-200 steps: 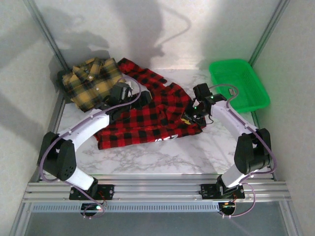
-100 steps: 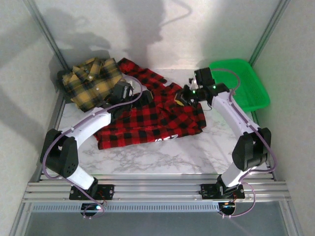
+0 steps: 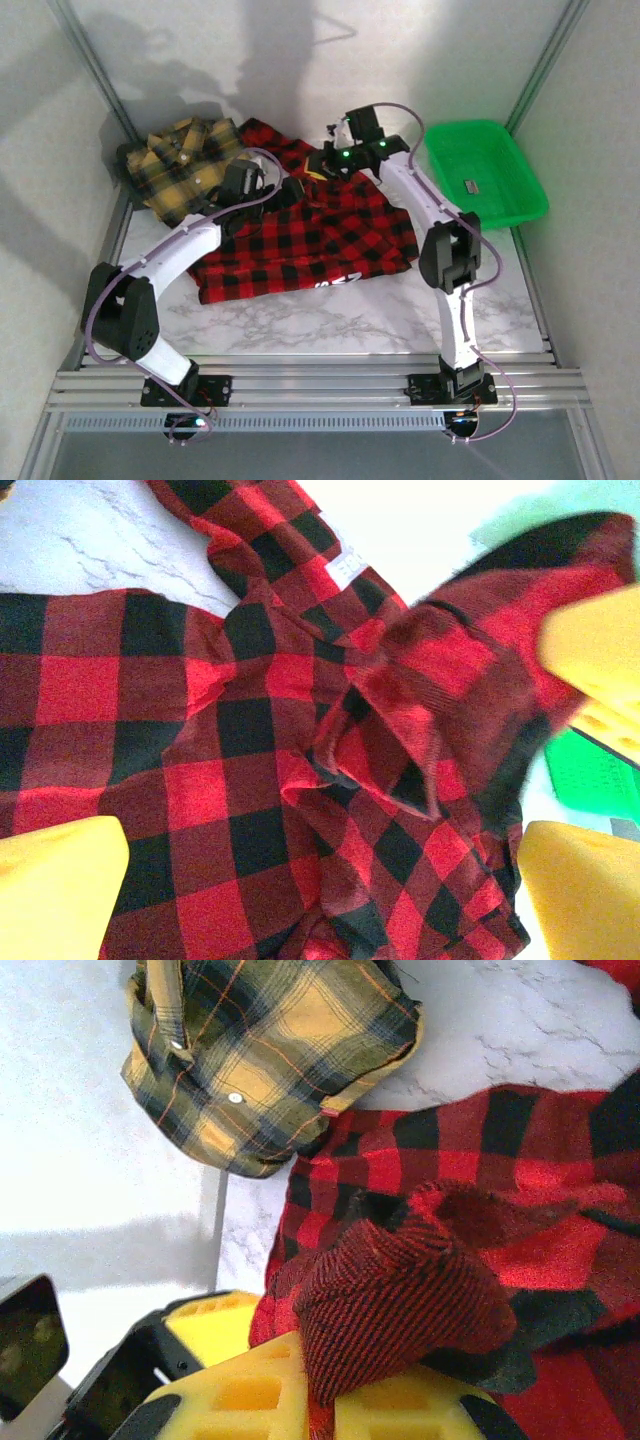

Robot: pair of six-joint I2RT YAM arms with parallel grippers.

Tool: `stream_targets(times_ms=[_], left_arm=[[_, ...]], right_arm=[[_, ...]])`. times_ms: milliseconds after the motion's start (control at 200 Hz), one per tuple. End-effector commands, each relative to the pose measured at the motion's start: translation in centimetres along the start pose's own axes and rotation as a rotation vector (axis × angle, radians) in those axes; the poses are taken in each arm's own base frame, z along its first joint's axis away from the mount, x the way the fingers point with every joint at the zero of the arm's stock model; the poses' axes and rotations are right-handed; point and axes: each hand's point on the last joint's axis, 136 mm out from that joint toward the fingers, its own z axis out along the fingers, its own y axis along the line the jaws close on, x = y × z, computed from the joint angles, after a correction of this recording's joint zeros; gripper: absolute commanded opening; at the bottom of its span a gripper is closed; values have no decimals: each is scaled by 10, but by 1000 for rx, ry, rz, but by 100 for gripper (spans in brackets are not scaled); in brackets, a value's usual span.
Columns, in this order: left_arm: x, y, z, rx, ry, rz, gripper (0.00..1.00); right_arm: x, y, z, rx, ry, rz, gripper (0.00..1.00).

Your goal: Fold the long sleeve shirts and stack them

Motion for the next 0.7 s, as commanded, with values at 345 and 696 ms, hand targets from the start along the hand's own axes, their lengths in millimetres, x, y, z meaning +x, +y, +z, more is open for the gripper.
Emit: stream_targets(times_ms=[345,696], left_arm=[[-14,4,-21,-43,-47,-54,100],[-27,5,-36,-75,-96,-75,100]], right_arm=[[24,26,-12,-38,129,-404,16],[-8,-41,6,267,79,-588,21]])
